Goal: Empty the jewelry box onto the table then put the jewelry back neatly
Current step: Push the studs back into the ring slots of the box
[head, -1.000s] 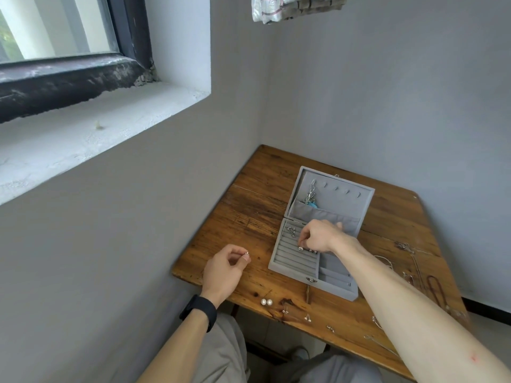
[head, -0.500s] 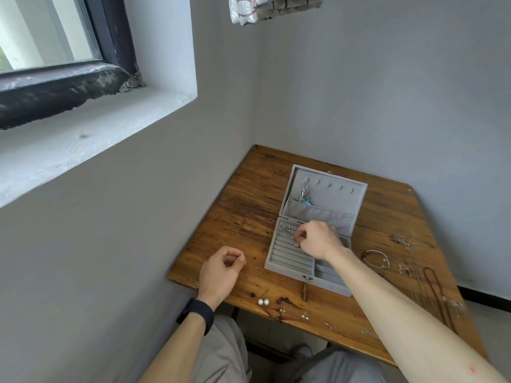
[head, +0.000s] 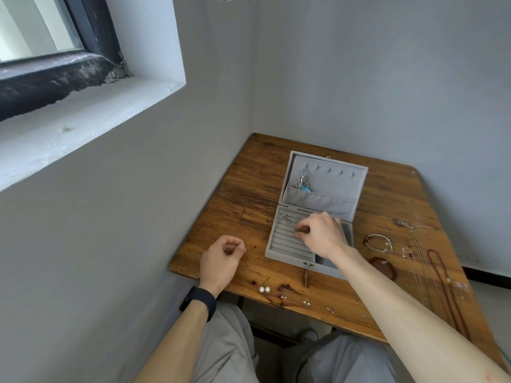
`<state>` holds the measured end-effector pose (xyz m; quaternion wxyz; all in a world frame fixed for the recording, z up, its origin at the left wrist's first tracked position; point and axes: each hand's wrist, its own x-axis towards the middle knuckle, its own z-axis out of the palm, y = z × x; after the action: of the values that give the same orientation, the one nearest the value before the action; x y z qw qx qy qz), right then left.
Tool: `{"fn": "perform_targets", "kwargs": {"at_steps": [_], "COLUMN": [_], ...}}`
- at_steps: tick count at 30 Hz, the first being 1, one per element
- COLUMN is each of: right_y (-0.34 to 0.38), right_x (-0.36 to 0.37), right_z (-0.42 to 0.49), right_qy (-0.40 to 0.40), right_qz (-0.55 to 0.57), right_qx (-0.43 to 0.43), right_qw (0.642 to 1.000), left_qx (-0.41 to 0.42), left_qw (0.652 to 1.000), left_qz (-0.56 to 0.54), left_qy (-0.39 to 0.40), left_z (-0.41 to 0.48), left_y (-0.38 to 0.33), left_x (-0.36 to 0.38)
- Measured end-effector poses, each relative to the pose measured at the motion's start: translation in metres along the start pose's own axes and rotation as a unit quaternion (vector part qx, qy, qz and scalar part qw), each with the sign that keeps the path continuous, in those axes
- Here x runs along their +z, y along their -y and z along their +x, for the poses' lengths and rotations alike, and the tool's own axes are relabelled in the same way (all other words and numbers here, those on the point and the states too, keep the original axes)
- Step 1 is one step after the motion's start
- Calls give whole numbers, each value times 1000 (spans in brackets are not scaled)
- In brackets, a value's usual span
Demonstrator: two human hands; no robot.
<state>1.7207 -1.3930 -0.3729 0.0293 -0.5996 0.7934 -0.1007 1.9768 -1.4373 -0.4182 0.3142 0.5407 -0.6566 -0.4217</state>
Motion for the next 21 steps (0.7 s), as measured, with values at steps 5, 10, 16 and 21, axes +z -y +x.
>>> {"fn": "perform_targets", "kwargs": {"at_steps": [5, 10, 16, 21], "right_y": [3, -4, -28, -42], "right_x": [-1, -4, -11, 10], "right_z": [3, 0, -30, -68], "right_qy": [15, 17, -90, -143], "right_qz": [12, 41, 139, 129], "right_qx": [16, 5, 31, 50], "right_qw": [1000, 999, 986, 980], "left_qx": [-3, -7, -25, 81], "left_qw": [1000, 1000, 996, 991], "left_qz": [2, -10, -74, -18], "left_qy": [-5, 2, 39, 101], "left_z": [-1, -3, 5, 27], "left_y": [0, 0, -11, -52], "left_x": [0, -1, -15, -1]}}
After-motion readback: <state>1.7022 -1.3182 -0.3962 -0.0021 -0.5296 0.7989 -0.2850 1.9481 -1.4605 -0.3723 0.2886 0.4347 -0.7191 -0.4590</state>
